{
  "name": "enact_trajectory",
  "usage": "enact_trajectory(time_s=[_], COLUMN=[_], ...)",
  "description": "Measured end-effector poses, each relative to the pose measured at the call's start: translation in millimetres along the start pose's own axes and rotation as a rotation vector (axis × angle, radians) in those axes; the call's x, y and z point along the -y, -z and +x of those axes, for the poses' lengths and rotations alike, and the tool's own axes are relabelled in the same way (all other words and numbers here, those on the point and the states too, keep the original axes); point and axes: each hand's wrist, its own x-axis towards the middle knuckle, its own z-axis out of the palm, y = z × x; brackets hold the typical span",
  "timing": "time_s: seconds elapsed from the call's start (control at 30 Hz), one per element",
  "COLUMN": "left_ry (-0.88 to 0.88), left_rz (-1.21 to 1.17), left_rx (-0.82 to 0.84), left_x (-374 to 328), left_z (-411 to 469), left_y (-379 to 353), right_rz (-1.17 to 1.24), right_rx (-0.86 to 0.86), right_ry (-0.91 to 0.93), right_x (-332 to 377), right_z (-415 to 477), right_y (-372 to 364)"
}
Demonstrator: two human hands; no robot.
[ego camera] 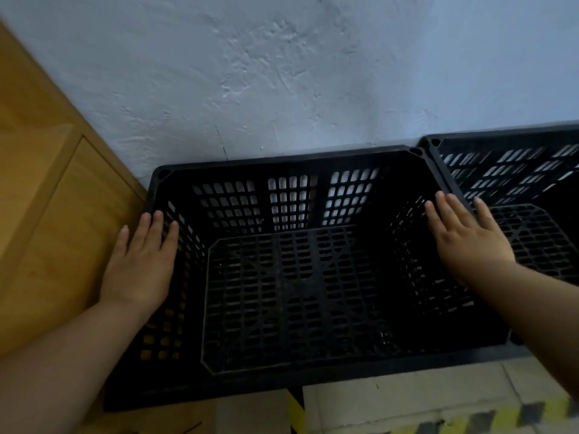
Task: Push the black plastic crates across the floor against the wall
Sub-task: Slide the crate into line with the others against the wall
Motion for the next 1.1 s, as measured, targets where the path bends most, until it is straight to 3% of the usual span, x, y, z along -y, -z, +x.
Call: enact_trajectory(time_s=[0.17,1.1], left_ry=[-0.005,0.012], left_rz=[-0.092,-0.206], left_rx=[0.035,-0.051], left_x=[3.5,-10.2], left_z=[9.2,-3.9], left_y=[1.0,-20.1], right_rz=[-0.056,-0.195], right_rx=[0.085,0.031], right_ry=[0.0,0.086], right_x=[0.8,-10.1], right_z=[8.8,-1.9], right_y=[13.0,-5.3])
